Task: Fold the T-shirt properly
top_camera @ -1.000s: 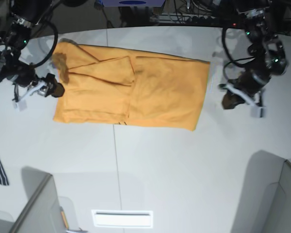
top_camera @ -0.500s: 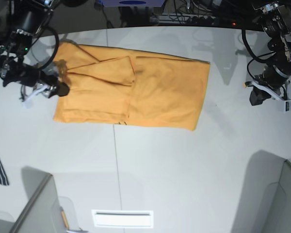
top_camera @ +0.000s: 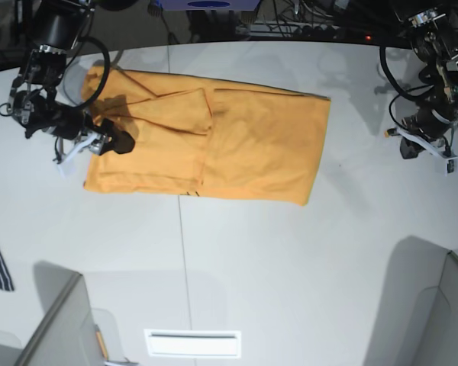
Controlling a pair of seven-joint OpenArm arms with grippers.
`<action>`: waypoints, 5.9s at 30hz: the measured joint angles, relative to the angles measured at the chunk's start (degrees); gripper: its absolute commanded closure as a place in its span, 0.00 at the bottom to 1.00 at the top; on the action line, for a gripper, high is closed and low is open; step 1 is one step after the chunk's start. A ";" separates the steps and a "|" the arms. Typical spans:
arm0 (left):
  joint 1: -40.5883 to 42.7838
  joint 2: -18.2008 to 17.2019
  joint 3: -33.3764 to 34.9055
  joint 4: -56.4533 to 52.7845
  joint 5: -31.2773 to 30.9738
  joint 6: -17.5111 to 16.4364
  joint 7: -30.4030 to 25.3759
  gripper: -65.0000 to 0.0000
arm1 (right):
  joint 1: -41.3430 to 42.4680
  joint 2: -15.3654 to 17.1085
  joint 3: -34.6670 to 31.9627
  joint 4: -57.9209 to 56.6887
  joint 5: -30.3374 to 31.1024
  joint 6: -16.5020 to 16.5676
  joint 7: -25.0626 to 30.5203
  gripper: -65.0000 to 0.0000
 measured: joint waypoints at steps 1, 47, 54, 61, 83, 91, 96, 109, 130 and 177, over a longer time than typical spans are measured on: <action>-0.66 0.04 0.35 -0.42 1.38 -0.02 -0.44 1.00 | 0.00 0.33 -0.79 0.02 0.00 0.00 0.00 0.30; -9.16 1.29 43.52 -16.59 0.72 3.63 -16.87 1.00 | 1.40 -0.17 -18.67 29.77 -20.22 -19.82 -2.64 1.00; -9.33 2.62 43.65 -16.70 0.90 3.69 -16.79 1.00 | 2.10 -0.02 -29.86 34.62 -19.89 -31.69 -2.62 1.00; -9.33 2.73 43.67 -16.81 0.87 3.67 -16.85 1.00 | 3.61 0.33 -40.06 35.58 -20.26 -40.89 1.03 1.00; -8.96 2.40 43.65 -16.63 0.66 3.63 -16.96 1.00 | 9.88 -5.07 -55.71 26.08 -20.55 -45.24 5.22 1.00; -7.87 -0.13 39.45 -16.59 -0.42 3.21 -16.57 1.00 | 9.73 -5.07 -58.69 23.87 -19.85 -45.20 7.87 0.26; -6.43 -0.68 31.82 -16.63 -1.64 3.58 -15.89 1.00 | 9.35 -6.16 -58.84 24.13 -19.63 -45.24 7.28 0.25; -5.64 -6.16 21.33 -17.16 -7.76 4.66 -10.64 1.00 | 15.58 -10.12 -74.82 23.39 -20.02 -43.54 7.48 0.25; -5.31 -6.12 16.74 -17.44 -7.80 4.63 -10.64 1.00 | 7.63 0.74 -60.98 33.03 -26.01 -45.07 7.63 1.00; -4.44 -6.86 16.50 -17.38 -7.98 4.46 -10.64 1.00 | 11.61 0.83 -79.80 27.98 -42.29 -55.47 9.09 0.61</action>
